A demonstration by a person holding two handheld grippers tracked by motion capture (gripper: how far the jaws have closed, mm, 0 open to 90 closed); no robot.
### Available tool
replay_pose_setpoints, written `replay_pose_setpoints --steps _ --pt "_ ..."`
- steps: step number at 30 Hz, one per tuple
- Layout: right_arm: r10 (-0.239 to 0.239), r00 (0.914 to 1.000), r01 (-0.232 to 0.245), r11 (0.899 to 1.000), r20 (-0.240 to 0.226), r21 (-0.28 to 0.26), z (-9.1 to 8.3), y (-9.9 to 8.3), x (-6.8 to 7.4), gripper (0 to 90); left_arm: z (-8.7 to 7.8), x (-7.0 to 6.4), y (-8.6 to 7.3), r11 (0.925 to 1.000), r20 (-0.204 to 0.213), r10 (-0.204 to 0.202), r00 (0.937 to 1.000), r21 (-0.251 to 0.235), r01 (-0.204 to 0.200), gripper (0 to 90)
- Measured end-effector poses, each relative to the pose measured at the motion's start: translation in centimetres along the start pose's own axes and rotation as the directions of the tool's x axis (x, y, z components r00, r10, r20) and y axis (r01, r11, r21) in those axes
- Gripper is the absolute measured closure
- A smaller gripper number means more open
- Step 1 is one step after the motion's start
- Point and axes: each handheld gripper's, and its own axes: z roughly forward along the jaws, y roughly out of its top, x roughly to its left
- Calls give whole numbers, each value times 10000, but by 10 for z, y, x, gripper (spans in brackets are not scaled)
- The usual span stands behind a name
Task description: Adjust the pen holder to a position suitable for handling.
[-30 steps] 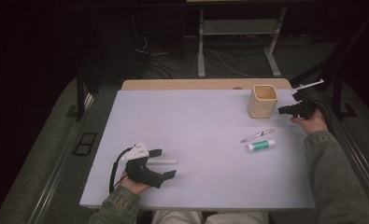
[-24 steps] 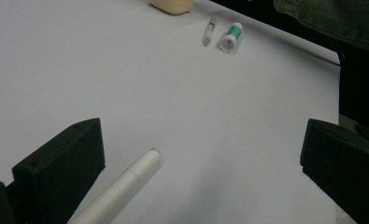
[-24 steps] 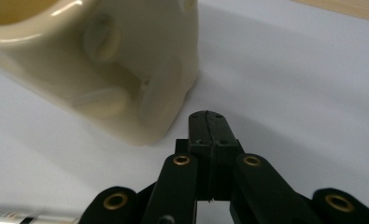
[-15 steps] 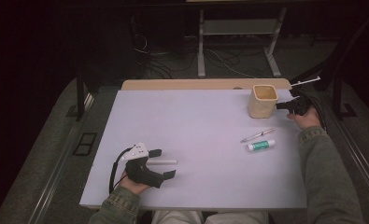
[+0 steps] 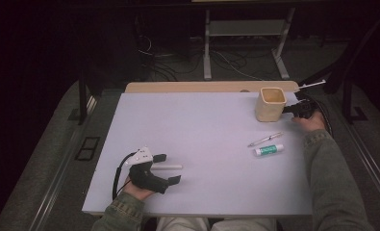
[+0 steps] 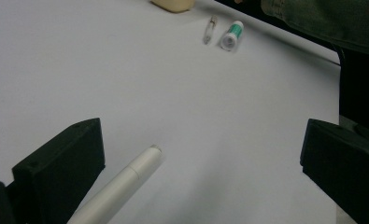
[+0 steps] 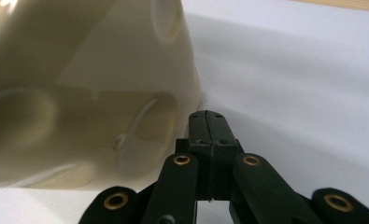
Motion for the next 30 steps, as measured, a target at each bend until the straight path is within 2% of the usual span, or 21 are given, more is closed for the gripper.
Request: replay_pose_setpoints --steps 6,12,16,20,24,30 --pt "65 9993 -66 10000 -379 -26 3 -1 -1 895 1 0 0 10000 15 0 10000 53 0 0" --pt "-71 9997 69 10000 -241 -60 3 0 1 895 1 0 0 10000 20 16 10000 59 -16 0" --pt "-356 9994 356 9990 10 -264 1 2 4 897 1 -1 0 10000 23 33 10000 67 -33 0" --pt "-395 9992 394 9987 -9 -313 -1 2 4 897 1 0 0 9999 35 30 10000 119 -30 0" --pt "-185 9997 180 9993 -153 -332 -1 2 3 897 1 0 0 10000 29 40 10000 90 -40 0" --pt "-509 9982 495 9979 -325 -419 1 4 9 897 1 0 0 9999 24 50 10000 119 -50 0"
